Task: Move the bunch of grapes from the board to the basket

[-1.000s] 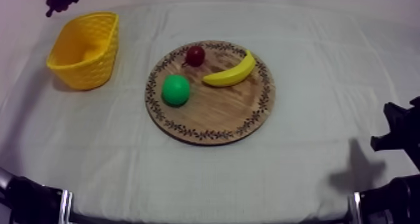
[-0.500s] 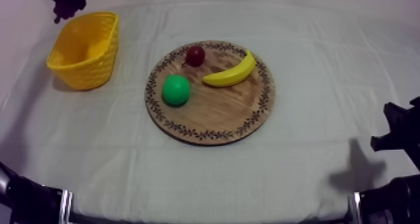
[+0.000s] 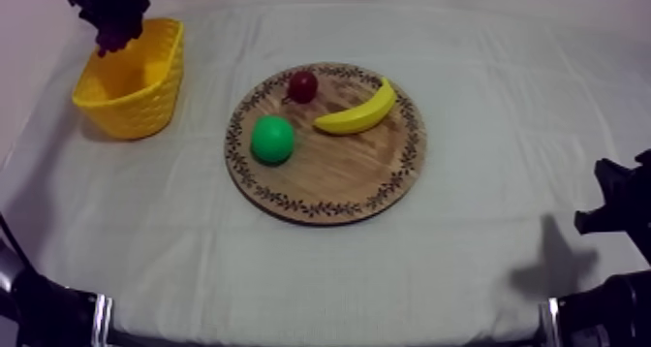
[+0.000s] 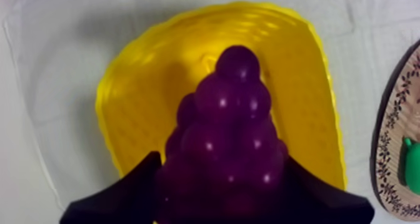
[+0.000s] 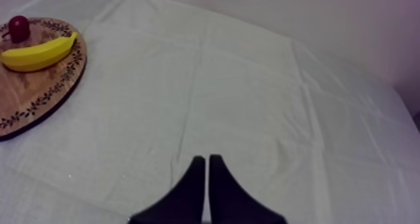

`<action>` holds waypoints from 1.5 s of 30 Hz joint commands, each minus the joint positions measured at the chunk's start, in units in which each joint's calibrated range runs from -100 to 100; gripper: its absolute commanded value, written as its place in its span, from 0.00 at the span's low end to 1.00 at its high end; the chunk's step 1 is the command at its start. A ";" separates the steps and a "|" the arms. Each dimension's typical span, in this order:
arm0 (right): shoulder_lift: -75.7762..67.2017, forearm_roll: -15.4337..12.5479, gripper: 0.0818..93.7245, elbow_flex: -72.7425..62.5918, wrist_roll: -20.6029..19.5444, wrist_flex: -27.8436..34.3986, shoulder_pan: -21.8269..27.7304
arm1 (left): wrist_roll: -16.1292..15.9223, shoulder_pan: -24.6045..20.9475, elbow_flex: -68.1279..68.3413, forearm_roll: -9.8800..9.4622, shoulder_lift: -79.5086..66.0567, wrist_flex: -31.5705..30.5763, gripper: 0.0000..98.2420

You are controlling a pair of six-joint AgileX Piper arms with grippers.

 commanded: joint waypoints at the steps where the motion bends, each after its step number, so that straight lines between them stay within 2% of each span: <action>1: 0.00 -0.02 0.00 -0.04 0.01 0.00 0.01 | 0.25 -0.14 0.30 0.01 0.44 0.00 0.49; 14: 0.00 -0.02 0.00 -0.04 0.01 0.00 0.01 | 1.86 -0.76 1.95 1.03 3.92 -0.08 0.61; 32: 0.00 -0.02 0.00 -0.04 0.01 0.00 0.01 | 3.52 -1.06 2.59 1.17 5.10 -0.78 0.84; 37: 0.00 -0.02 0.00 -0.04 0.01 0.00 0.01 | 3.68 -0.99 3.46 1.02 4.60 -0.88 0.95; 42: 0.00 -0.02 0.00 -0.04 0.01 0.00 0.01 | 3.55 -0.82 4.25 0.94 3.21 -1.05 0.97; 45: 0.00 -0.02 0.00 -0.04 0.01 0.00 0.01 | 3.39 -0.71 5.33 1.06 1.26 -1.81 0.95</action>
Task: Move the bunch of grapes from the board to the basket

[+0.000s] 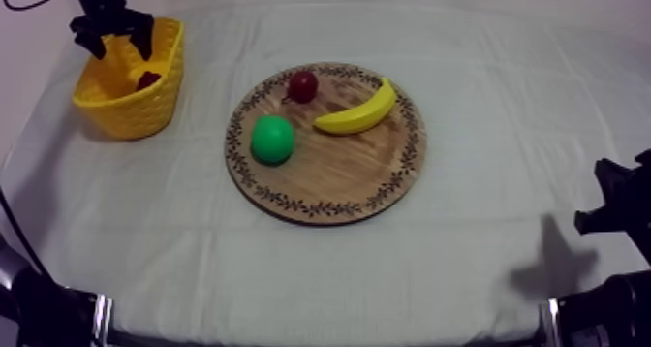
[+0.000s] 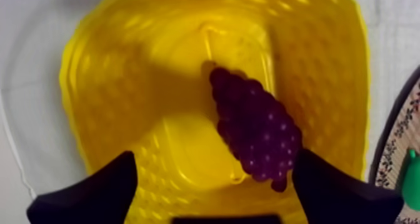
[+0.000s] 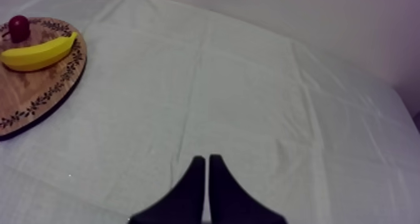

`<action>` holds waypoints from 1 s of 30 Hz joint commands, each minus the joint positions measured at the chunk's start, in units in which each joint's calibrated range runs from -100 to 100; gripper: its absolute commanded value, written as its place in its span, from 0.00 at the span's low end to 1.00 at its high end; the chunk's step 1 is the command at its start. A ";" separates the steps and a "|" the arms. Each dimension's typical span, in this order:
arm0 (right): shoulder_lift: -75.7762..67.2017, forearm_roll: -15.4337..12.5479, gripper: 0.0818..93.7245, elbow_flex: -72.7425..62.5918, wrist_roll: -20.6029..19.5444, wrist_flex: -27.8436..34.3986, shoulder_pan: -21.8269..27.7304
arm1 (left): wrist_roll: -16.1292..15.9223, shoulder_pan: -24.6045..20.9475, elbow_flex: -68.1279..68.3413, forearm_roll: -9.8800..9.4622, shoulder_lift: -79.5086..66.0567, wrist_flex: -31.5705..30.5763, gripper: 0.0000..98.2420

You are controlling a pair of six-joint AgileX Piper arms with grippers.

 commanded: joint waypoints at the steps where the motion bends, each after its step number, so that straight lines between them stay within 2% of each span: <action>1: 0.00 -0.02 0.00 -0.04 -0.07 0.00 0.01 | 0.01 0.19 0.98 0.07 -1.67 -0.79 0.93; 11: 0.00 -0.02 0.00 -0.04 -0.07 0.00 0.01 | 0.94 0.60 8.79 0.89 -13.48 -5.93 0.64; 22: 0.00 -0.02 0.00 -0.04 -0.07 0.00 0.01 | 0.21 0.70 23.56 1.45 -29.90 -14.37 0.44; 25: 0.00 -0.02 0.00 -0.04 -0.07 0.00 0.01 | -0.08 0.65 28.65 1.89 -34.97 -18.23 0.37; 30: 0.00 -0.02 0.00 -0.04 -0.07 0.00 0.01 | -1.64 0.44 39.46 3.52 -43.66 -28.00 0.29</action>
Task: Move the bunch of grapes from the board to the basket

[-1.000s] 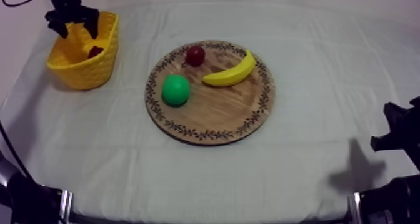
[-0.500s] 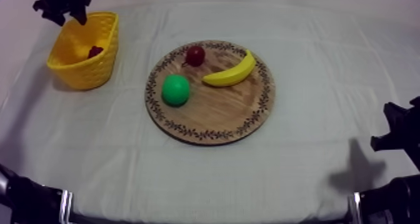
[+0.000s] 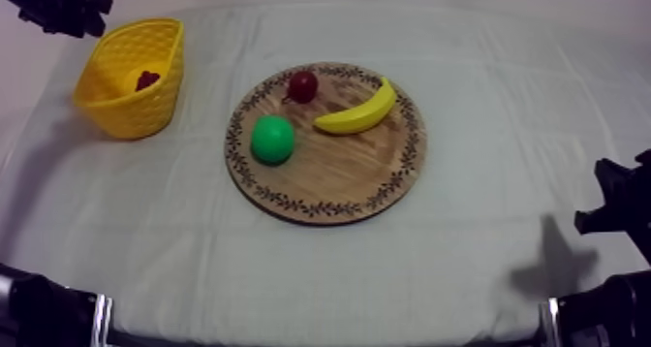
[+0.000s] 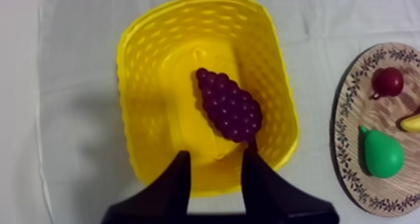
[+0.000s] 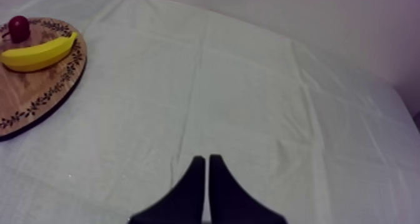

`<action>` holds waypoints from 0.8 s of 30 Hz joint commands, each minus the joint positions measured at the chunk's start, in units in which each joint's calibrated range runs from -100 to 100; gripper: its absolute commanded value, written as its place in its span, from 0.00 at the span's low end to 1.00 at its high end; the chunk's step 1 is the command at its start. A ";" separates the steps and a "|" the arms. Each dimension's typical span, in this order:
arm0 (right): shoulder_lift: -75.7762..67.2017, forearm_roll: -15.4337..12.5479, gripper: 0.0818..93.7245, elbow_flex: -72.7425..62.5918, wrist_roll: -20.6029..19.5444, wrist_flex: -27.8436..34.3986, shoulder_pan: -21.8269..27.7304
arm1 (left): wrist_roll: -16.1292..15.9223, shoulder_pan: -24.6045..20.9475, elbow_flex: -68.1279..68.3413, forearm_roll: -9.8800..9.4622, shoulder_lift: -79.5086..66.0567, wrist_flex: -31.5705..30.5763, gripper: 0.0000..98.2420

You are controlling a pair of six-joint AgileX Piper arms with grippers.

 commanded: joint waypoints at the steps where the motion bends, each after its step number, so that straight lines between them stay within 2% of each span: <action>1: 0.00 -0.02 0.00 -0.04 0.03 0.00 0.01 | -0.60 -0.14 7.53 0.34 -5.58 -5.75 0.27; 7: 0.00 -0.02 0.00 -0.04 0.03 0.00 0.01 | -1.94 -1.41 18.56 1.67 -15.12 -14.37 0.18; 15: 0.00 -0.02 0.00 -0.04 0.03 0.00 0.01 | -3.74 -2.34 29.40 2.42 -26.96 -21.38 0.03; 19: 0.00 -0.02 0.00 -0.04 0.03 0.00 0.01 | -4.65 -2.23 35.89 2.69 -33.38 -25.32 0.01; 24: 0.00 -0.02 0.00 -0.04 0.03 0.00 0.01 | -6.01 -2.05 44.70 3.93 -43.37 -29.16 0.00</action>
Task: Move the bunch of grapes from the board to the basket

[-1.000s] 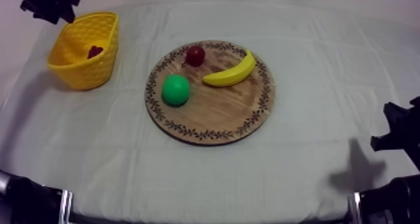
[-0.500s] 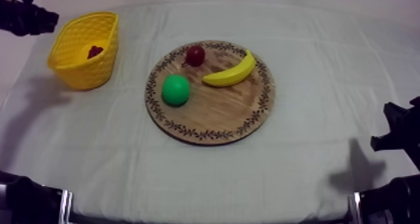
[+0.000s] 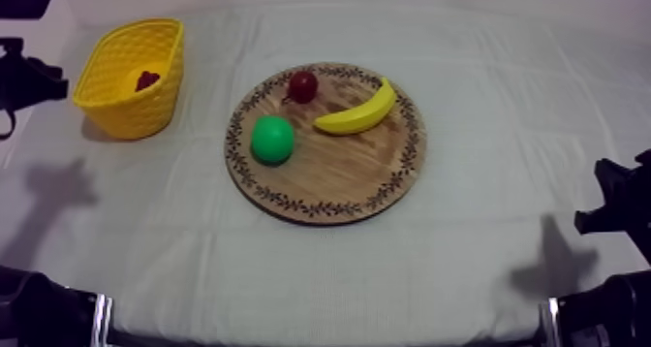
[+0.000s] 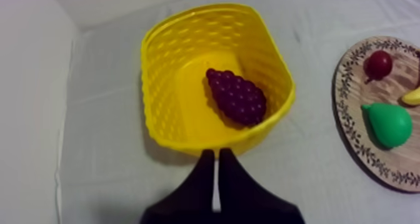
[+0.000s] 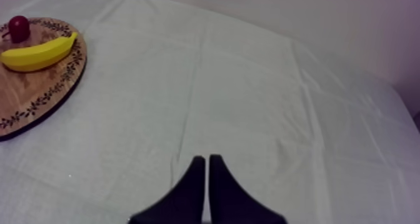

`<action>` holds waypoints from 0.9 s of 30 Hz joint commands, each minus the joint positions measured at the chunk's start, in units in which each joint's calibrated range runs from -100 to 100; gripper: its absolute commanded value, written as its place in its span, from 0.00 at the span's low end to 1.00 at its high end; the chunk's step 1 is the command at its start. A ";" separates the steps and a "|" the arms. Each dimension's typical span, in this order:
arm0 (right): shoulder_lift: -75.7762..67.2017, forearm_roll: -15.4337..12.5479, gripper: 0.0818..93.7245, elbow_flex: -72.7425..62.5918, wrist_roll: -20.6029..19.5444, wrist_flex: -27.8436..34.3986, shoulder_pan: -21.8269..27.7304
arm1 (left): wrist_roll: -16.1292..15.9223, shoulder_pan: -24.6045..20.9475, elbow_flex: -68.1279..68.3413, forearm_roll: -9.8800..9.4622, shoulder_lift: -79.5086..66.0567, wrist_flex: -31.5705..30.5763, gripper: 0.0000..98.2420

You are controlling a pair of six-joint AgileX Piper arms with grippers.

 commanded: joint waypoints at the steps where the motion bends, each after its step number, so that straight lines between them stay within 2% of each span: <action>1: 0.00 -0.02 0.00 -0.04 0.00 0.00 0.01 | -0.62 0.08 5.71 0.58 -7.41 -1.43 0.00; 5: 0.00 -0.02 0.00 -0.04 0.00 0.00 0.01 | -1.53 0.23 11.66 1.80 -14.99 -2.75 0.00; 11: 0.00 -0.02 0.00 -0.04 0.00 0.00 0.01 | -1.30 0.86 21.24 2.18 -26.14 -4.97 0.00; 15: 0.00 -0.02 0.00 -0.04 -0.01 0.00 0.01 | -1.13 1.77 26.30 1.82 -32.28 -5.23 0.00; 19: 0.00 -0.02 0.00 -0.04 -0.01 0.00 0.01 | -0.27 2.50 30.40 0.42 -39.01 -3.66 0.00; 25: 0.00 -0.02 0.00 -0.04 -0.01 0.00 0.01 | 0.52 3.14 34.80 -0.24 -47.98 -1.43 0.01; 27: 0.00 -0.02 0.00 -0.04 -0.03 0.00 0.01 | 1.91 3.44 35.17 -0.92 -49.67 -0.56 0.00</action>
